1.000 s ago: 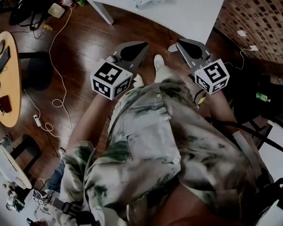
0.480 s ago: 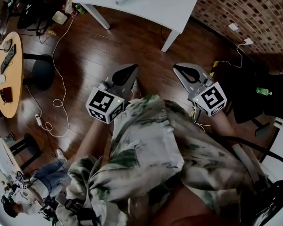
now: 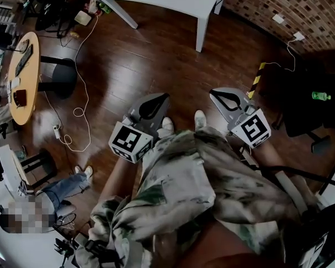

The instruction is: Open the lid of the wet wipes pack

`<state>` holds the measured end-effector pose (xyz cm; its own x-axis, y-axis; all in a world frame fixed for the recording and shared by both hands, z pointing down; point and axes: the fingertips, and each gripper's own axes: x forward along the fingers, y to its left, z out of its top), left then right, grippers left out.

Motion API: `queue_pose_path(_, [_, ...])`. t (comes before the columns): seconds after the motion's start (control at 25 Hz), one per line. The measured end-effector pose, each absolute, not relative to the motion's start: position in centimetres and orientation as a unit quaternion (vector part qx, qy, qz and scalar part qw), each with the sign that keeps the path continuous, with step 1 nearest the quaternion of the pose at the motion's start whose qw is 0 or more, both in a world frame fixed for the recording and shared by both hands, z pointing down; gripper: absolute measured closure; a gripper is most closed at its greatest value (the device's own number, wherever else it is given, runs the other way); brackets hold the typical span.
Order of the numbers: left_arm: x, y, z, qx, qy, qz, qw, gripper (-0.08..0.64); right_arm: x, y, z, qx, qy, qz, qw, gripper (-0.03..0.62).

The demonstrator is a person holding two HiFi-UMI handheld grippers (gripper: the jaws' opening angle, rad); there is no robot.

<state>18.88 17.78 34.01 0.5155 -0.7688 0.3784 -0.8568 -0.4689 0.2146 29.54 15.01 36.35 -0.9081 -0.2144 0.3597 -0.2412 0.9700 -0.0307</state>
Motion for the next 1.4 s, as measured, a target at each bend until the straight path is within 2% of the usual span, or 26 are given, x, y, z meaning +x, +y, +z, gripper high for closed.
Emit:
queue_pose_path(0.24, [19.4,23.1,31.8,0.859,-0.475,0.087,0.169,0.557,28.9,20.4,34.9,0.113,-0.979,0.01,0.171,0.586])
queue_pose_path(0.64, [14.6,37.0,30.5,0.869,-0.46,0.06,0.173,0.557,22.4,34.0,32.0,0.097,-0.981,-0.016,0.169,0.586])
queue_pose_path(0.88, [13.8,43.3,30.2,0.886,-0.432,0.057,0.16,0.557,20.9,41.2,31.4,0.122,-0.978,-0.006,0.172,0.586])
queue_pose_path(1.4, [14.8,47.1,27.2,0.918,-0.368,0.061,0.134,0.557,19.6,45.5,28.3,0.136,-0.978,-0.026,0.158,0.585])
